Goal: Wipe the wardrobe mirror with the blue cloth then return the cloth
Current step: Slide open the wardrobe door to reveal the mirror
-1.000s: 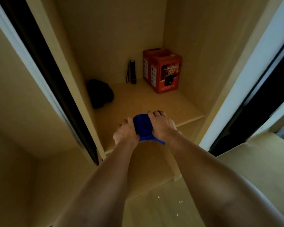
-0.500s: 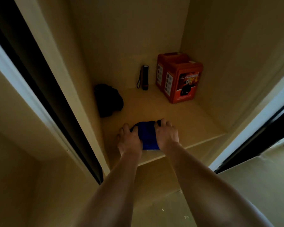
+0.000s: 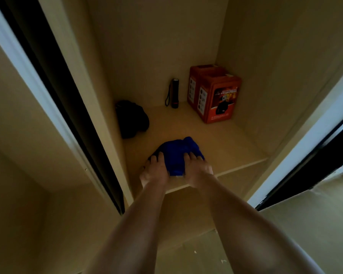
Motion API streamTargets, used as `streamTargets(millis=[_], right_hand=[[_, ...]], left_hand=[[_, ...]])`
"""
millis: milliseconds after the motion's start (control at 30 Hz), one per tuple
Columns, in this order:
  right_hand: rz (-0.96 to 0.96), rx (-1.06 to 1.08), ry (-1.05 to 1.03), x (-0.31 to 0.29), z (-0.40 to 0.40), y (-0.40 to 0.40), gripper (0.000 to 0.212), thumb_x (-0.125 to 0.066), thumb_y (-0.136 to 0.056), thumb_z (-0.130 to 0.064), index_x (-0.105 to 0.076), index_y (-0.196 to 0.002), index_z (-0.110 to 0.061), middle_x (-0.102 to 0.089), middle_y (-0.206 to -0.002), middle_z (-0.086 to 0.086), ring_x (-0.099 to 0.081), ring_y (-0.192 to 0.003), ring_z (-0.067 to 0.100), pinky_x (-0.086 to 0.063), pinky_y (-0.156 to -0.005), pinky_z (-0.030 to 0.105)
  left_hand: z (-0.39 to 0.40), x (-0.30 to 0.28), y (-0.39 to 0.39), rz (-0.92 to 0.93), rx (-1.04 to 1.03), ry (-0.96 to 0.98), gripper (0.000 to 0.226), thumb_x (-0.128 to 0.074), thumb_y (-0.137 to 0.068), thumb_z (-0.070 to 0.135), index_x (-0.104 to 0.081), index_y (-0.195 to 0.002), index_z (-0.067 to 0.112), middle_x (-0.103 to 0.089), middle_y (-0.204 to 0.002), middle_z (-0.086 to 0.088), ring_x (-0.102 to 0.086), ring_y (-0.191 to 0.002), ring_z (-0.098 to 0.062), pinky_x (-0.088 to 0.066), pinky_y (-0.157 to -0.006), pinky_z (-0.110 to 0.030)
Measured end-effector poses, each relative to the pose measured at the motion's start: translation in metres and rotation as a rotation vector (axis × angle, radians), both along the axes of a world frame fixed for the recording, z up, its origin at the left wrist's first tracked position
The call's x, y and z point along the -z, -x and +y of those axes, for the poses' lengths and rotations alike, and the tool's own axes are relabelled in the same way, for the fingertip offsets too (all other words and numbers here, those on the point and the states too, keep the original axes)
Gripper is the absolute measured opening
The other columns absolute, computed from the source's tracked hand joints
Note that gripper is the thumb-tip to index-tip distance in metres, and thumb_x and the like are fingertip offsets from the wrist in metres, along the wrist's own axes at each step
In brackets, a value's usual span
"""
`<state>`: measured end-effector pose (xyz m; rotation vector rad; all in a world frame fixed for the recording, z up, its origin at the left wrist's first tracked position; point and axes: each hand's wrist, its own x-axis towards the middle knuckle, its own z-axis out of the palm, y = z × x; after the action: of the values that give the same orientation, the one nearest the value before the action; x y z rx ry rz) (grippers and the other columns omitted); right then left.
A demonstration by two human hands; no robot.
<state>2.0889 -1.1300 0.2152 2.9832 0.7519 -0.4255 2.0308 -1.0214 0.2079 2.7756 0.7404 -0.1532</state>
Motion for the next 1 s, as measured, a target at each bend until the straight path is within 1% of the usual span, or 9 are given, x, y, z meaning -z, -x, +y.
streamTargets(millis=[133, 267, 433, 500, 633, 733, 800, 867, 1000], right_hand=[[-0.139, -0.084, -0.07, -0.012, -0.005, 0.016, 0.058, -0.052, -0.093, -0.023, -0.026, -0.144, -0.012, -0.041, -0.141, 0.01, -0.041, -0.127, 0.028, -0.035, -0.105, 0.037], [-0.245, -0.147, -0.137, -0.024, -0.01, 0.036, 0.038, -0.05, -0.094, -0.022, -0.044, -0.13, -0.011, -0.057, -0.123, 0.008, -0.052, -0.113, 0.024, -0.04, -0.095, 0.034], [-0.259, -0.206, -0.201, -0.031, -0.018, 0.067, 0.031, -0.045, -0.096, -0.019, -0.05, -0.126, -0.011, -0.057, -0.12, 0.008, -0.052, -0.112, 0.025, -0.042, -0.091, 0.035], [-0.262, -0.233, -0.212, -0.035, -0.018, 0.079, 0.029, -0.045, -0.096, -0.019, -0.051, -0.124, -0.011, -0.057, -0.119, 0.008, -0.051, -0.111, 0.025, -0.043, -0.089, 0.035], [-0.281, -0.281, -0.22, -0.05, -0.011, 0.1, 0.027, -0.048, -0.095, -0.017, -0.053, -0.121, -0.012, -0.057, -0.116, 0.008, -0.051, -0.109, 0.025, -0.042, -0.083, 0.034], [-0.312, -0.318, -0.222, -0.062, 0.0, 0.113, 0.025, -0.051, -0.093, -0.015, -0.053, -0.118, -0.012, -0.057, -0.114, 0.007, -0.052, -0.107, 0.024, -0.044, -0.078, 0.033], [-0.312, -0.322, -0.243, -0.07, 0.007, 0.122, 0.022, -0.051, -0.093, -0.012, -0.054, -0.114, -0.013, -0.057, -0.111, 0.006, -0.053, -0.102, 0.024, -0.044, -0.07, 0.033], [-0.318, -0.333, -0.265, -0.077, 0.015, 0.13, 0.018, -0.05, -0.092, -0.008, -0.055, -0.109, -0.013, -0.058, -0.108, 0.006, -0.054, -0.098, 0.024, -0.041, -0.064, 0.033], [-0.331, -0.359, -0.271, -0.083, 0.037, 0.145, 0.019, -0.05, -0.093, -0.005, -0.057, -0.108, -0.013, -0.06, -0.106, 0.007, -0.059, -0.095, 0.025, -0.047, -0.065, 0.034]], left_hand=[[-0.008, -0.005, 0.018, -0.008, -0.005, -0.058, 0.068, -0.049, -0.095, 0.03, -0.008, -0.149, 0.024, -0.014, -0.155, -0.001, -0.027, -0.136, -0.024, -0.041, -0.098, -0.039], [-0.02, -0.013, 0.041, -0.058, 0.002, -0.091, 0.063, -0.048, -0.095, 0.032, -0.014, -0.148, 0.022, -0.02, -0.154, -0.002, -0.033, -0.133, -0.023, -0.042, -0.096, -0.039], [-0.032, -0.02, 0.077, -0.147, -0.026, -0.094, 0.046, -0.044, -0.097, 0.029, -0.03, -0.14, 0.021, -0.041, -0.138, -0.004, -0.042, -0.124, -0.022, -0.044, -0.092, -0.035], [-0.033, -0.026, 0.092, -0.187, -0.016, -0.114, 0.04, -0.045, -0.096, 0.027, -0.036, -0.135, 0.021, -0.045, -0.132, -0.003, -0.045, -0.12, -0.021, -0.047, -0.088, -0.034], [-0.029, -0.042, 0.112, -0.291, -0.041, -0.118, 0.035, -0.046, -0.095, 0.025, -0.044, -0.13, 0.022, -0.05, -0.123, 0.0, -0.053, -0.111, -0.019, -0.052, -0.076, -0.034], [-0.024, -0.055, 0.125, -0.366, -0.035, -0.146, 0.023, -0.043, -0.096, 0.026, -0.05, -0.118, 0.021, -0.054, -0.112, 0.001, -0.059, -0.096, -0.019, -0.05, -0.065, -0.032], [-0.021, -0.062, 0.135, -0.405, -0.023, -0.165, 0.016, -0.041, -0.097, 0.027, -0.05, -0.109, 0.019, -0.054, -0.106, 0.001, -0.06, -0.087, -0.019, -0.046, -0.059, -0.032], [-0.014, -0.067, 0.145, -0.427, -0.036, -0.174, 0.015, -0.04, -0.098, 0.027, -0.048, -0.108, 0.019, -0.054, -0.105, 0.001, -0.059, -0.083, -0.019, -0.044, -0.057, -0.032], [0.006, -0.075, 0.162, -0.421, -0.135, -0.141, 0.02, -0.037, -0.099, 0.029, -0.042, -0.115, 0.018, -0.053, -0.105, 0.0, -0.056, -0.077, -0.018, -0.041, -0.054, -0.03]])
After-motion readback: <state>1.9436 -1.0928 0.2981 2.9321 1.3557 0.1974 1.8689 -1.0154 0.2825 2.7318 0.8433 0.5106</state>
